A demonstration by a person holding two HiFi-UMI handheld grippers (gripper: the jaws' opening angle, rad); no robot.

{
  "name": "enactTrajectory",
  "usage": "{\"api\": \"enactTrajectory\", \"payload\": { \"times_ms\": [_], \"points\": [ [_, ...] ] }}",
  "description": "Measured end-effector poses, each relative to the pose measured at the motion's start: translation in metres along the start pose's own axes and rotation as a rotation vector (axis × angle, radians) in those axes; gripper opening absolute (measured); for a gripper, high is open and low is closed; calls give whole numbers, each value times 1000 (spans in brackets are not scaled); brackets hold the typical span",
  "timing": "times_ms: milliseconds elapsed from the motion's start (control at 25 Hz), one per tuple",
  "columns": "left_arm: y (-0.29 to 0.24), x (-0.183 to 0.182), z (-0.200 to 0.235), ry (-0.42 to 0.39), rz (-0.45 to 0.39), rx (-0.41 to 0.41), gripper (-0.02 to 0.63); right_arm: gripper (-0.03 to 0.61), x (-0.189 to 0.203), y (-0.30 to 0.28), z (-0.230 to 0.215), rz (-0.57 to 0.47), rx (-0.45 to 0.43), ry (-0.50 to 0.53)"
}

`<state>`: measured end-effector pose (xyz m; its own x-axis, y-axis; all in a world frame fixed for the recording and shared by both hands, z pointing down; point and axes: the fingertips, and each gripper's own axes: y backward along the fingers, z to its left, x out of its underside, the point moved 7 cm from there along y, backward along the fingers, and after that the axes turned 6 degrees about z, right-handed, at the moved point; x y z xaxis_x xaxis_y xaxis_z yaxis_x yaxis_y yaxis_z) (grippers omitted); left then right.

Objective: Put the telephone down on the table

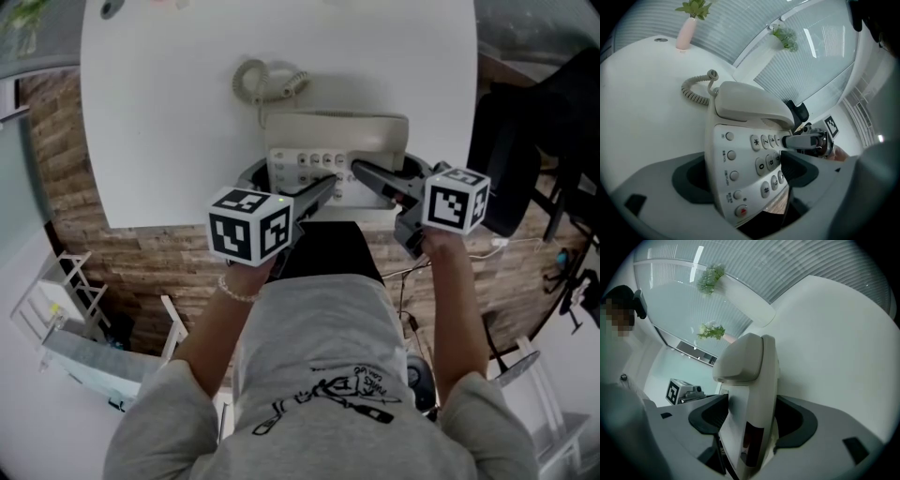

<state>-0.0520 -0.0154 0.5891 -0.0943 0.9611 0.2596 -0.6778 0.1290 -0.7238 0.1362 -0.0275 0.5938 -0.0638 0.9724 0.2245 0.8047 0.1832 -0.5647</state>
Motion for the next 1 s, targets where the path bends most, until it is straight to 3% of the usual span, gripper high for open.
{"api": "enactTrajectory", "payload": {
  "times_ms": [1000],
  "points": [
    [0,3,0,30,-6,-103,453,313,2,1,2,6,128,-15]
  ]
}}
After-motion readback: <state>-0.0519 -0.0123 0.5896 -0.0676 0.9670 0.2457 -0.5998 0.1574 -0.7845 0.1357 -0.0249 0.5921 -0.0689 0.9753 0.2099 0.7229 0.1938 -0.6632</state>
